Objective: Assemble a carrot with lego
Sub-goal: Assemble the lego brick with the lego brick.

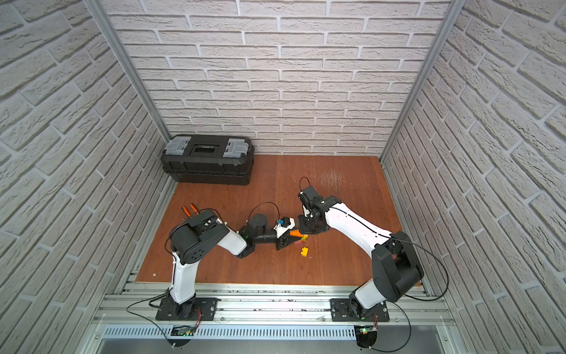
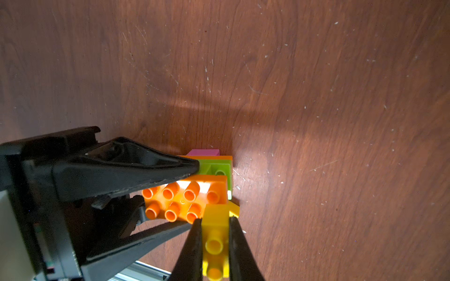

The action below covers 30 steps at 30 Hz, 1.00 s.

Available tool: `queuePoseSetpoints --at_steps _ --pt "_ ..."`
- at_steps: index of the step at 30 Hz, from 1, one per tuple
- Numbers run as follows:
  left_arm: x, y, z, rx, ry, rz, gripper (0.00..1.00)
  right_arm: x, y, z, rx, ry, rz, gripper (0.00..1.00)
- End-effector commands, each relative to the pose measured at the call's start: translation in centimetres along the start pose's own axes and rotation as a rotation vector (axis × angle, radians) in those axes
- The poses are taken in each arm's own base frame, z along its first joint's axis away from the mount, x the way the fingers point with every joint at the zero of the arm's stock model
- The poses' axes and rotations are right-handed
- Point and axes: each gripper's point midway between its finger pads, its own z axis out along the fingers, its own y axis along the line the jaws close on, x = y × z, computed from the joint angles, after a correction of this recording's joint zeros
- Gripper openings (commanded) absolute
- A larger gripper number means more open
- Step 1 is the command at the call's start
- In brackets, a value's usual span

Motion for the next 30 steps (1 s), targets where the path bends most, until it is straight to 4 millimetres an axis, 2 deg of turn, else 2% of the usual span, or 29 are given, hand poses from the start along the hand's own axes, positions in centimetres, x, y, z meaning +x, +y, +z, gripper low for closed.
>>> queuePoseSetpoints --at_steps 1,14,20,30 --pt "3.5 -1.9 0.1 0.064 0.09 -0.075 0.0 -1.9 1.9 -0.7 -0.079 -0.092 -0.011 0.02" --pt "3.5 -2.0 0.0 0.063 0.093 -0.075 0.0 -1.7 3.0 -2.3 -0.094 -0.098 -0.034 0.02" --pt "3.5 -1.9 0.0 0.061 0.092 -0.073 0.0 -1.6 3.2 -3.6 -0.089 -0.113 -0.047 0.02" --pt "3.5 -1.9 0.0 0.061 0.093 -0.073 0.0 -0.7 1.7 -2.4 -0.02 -0.074 -0.082 0.02"
